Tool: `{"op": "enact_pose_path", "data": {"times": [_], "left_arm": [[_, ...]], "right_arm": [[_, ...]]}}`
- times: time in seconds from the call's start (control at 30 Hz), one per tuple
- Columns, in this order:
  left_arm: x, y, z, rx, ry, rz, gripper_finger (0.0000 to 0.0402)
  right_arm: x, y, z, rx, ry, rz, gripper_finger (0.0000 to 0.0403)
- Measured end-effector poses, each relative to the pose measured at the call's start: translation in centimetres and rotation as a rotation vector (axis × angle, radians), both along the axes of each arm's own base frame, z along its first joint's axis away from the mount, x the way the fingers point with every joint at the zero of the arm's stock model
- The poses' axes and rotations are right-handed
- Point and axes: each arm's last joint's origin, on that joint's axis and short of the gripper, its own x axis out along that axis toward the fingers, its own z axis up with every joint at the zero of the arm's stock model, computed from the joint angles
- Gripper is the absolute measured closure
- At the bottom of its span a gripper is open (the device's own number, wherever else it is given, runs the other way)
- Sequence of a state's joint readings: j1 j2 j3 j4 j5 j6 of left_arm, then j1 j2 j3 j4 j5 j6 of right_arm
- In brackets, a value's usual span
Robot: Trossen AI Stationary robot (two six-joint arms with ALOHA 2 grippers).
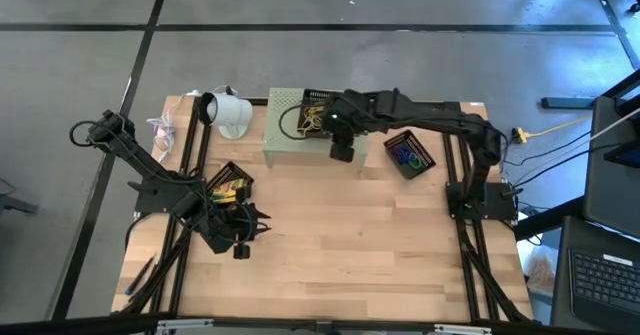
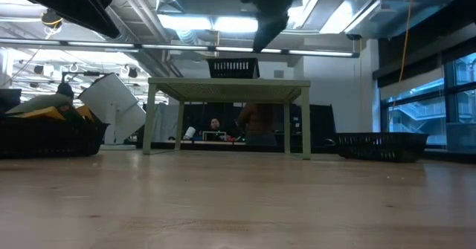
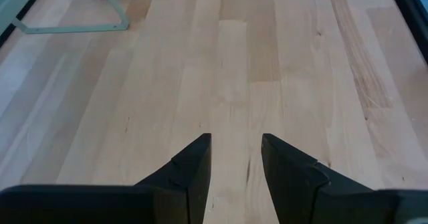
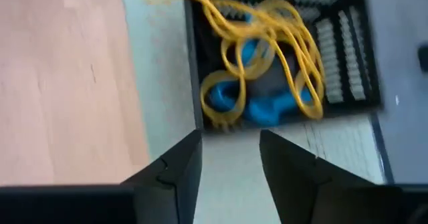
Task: Pick & Place Office Desk Supplies
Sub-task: Put the top black bin on the shelf
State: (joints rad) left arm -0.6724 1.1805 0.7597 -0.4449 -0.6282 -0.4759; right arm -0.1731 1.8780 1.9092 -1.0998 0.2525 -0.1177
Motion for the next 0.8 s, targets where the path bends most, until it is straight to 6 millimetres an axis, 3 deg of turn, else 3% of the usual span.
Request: {"op": "enact_pose_path", "data": {"times": [0.2,0.3,0.43,0.63,0.8], "left_arm": [[0.0,0.0,0.0,-0.010,-0.002,0.007,0.0274],[0.0,0.0,0.0,-0.027,-0.005,0.021,0.0274],[-0.1,-0.1,0.0,-0.067,-0.011,0.045,0.0274],[-0.5,-0.7,0.0,-0.074,-0.010,0.021,0.0274],[-0.9,-1.2,0.0,-0.081,-0.010,-0.001,0.0274]], "right_arm": [[-3.4,1.3,3.8,0.088,0.050,-0.190,0.0241],[-4.9,1.8,4.4,0.131,0.094,-0.291,0.0243],[-5.6,2.2,3.3,0.146,0.172,-0.363,0.0245],[-6.1,2.8,-0.1,0.226,0.322,-0.328,0.0246],[-9.0,3.9,-2.0,0.259,0.425,-0.294,0.0252]]}}
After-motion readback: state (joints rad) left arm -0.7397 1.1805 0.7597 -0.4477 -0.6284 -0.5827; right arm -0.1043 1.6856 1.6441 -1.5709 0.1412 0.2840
